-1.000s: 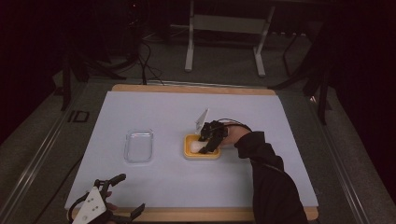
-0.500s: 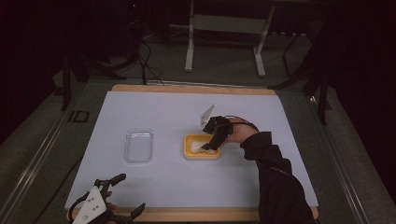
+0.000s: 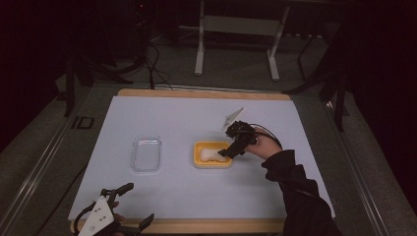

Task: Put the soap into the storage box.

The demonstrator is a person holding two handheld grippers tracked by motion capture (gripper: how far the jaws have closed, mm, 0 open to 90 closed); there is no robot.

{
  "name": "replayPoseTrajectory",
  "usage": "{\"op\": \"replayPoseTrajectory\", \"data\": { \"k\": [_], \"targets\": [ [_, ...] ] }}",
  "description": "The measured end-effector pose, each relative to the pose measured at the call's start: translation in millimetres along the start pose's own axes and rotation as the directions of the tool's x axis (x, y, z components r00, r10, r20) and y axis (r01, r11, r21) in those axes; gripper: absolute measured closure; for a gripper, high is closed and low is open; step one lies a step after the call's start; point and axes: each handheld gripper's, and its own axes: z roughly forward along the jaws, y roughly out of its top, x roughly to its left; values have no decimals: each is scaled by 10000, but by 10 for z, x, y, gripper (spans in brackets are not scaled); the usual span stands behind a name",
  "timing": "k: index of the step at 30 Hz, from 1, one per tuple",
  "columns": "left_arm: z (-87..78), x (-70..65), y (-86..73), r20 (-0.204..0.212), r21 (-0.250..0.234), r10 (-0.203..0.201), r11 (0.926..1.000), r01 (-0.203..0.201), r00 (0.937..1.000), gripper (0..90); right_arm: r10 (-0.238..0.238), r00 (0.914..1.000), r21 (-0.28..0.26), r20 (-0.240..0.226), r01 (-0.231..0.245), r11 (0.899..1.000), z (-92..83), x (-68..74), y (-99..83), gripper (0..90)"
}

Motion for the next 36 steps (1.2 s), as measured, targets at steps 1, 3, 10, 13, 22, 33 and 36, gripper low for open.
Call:
{"op": "replayPoseTrajectory", "data": {
  "k": [1, 3, 10, 13, 22, 33, 36],
  "targets": [
    [1, 2, -1, -23, 1, -23, 10000, 23, 10000, 1, 126, 9998, -106, 157, -124, 9999, -24, 12, -26, 136],
    [6, 11, -2, -31, 12, -85, 10000, 85, 10000, 1, 519, 9980, -376, 358, -505, 9980, -68, 21, -87, 136],
    [30, 31, 4, 62, 17, -183, 9998, 183, 9998, 1, 1350, 9884, -668, 698, -1304, 9892, -127, 65, -257, 135],
    [43, 36, 6, 67, 20, -210, 9998, 210, 9998, 1, 1800, 9793, -803, 931, -1728, 9817, -164, 111, -326, 135],
    [84, 50, 13, 72, 84, -280, 9996, 279, 9996, 1, 2587, 9557, -1927, 1405, -2299, 9540, -346, 260, -537, 135],
    [104, 56, 14, 47, 237, -238, 9994, 237, 9997, 1, 3268, 9251, -2457, 1932, -2769, 9290, -408, 442, -793, 135],
    [105, 56, 14, 45, 244, -249, 9994, 248, 9997, 1, 3330, 9231, -2541, 1923, -2809, 9255, -413, 475, -844, 135]
  ]
}}
